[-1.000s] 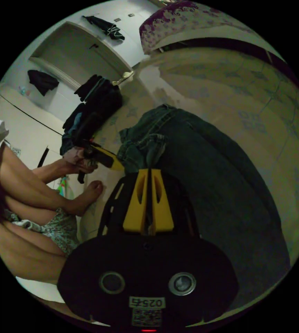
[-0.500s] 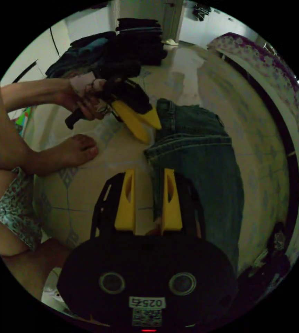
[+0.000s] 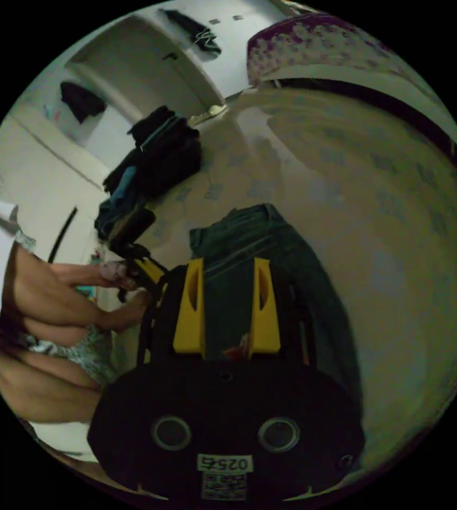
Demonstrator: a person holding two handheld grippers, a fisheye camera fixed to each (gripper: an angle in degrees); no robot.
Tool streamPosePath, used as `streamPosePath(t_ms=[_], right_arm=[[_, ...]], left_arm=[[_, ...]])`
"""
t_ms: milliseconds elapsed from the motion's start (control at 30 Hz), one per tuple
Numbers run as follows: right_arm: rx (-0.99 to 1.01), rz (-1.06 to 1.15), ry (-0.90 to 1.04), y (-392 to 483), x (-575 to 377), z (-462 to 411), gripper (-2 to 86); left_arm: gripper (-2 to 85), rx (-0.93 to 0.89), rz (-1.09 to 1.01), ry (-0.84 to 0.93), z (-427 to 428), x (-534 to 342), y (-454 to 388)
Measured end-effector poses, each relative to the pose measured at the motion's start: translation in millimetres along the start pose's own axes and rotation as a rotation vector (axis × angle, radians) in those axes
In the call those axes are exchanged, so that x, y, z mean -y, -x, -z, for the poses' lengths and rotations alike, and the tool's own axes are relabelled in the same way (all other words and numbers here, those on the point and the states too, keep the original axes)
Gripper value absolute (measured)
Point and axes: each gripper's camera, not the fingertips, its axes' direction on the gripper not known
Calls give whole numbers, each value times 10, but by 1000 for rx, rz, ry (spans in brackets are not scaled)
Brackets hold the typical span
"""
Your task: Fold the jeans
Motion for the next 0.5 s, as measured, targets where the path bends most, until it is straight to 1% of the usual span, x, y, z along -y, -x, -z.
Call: streamPosePath(t_ms=[67, 167, 200, 267, 333, 400, 500], right_arm=[[-54, 174, 156, -316, 345, -256, 120], [-84, 255, 321, -702, 651, -593, 113], [-63, 260, 345, -766, 696, -652, 111], [98, 229, 433, -1001, 842, -882, 117], [130, 232, 486, -1106, 893, -1058, 115], [129, 257, 487, -1164, 943, -1124, 103], [143, 258, 485, -1253, 1030, -1109, 59]], left_arm=[[25, 34, -44, 3, 45, 22, -32], [25, 68, -68, 15, 61, 59, 25], [24, 68, -65, 18, 63, 62, 52], [24, 87, -69, 26, 77, 63, 171], [24, 94, -73, 32, 82, 63, 269], [24, 90, -64, 38, 78, 67, 385], [24, 69, -49, 47, 82, 83, 563]])
